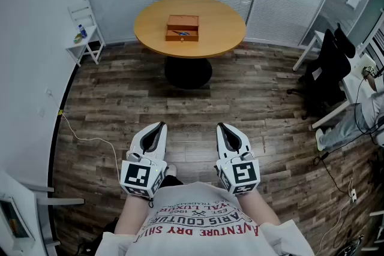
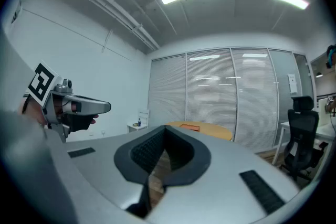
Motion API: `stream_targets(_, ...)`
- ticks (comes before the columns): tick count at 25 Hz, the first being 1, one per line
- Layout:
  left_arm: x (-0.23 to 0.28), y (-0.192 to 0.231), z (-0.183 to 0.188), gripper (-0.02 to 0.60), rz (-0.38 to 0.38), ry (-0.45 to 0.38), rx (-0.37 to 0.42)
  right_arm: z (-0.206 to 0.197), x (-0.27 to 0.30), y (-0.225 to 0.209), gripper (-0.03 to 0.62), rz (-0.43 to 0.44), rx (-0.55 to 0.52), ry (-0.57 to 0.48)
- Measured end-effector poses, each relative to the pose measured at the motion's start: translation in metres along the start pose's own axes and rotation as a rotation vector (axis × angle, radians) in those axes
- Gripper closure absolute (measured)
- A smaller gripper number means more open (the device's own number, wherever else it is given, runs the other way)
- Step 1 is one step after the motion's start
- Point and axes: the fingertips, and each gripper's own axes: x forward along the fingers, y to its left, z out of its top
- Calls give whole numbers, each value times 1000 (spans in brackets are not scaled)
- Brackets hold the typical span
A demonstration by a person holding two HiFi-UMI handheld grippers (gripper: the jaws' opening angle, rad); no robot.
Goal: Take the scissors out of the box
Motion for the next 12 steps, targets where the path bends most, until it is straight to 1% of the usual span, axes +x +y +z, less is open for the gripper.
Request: stream_targets(12,20,22,-7,571,7,24,-15,-5,28,-3,588,6,17,25)
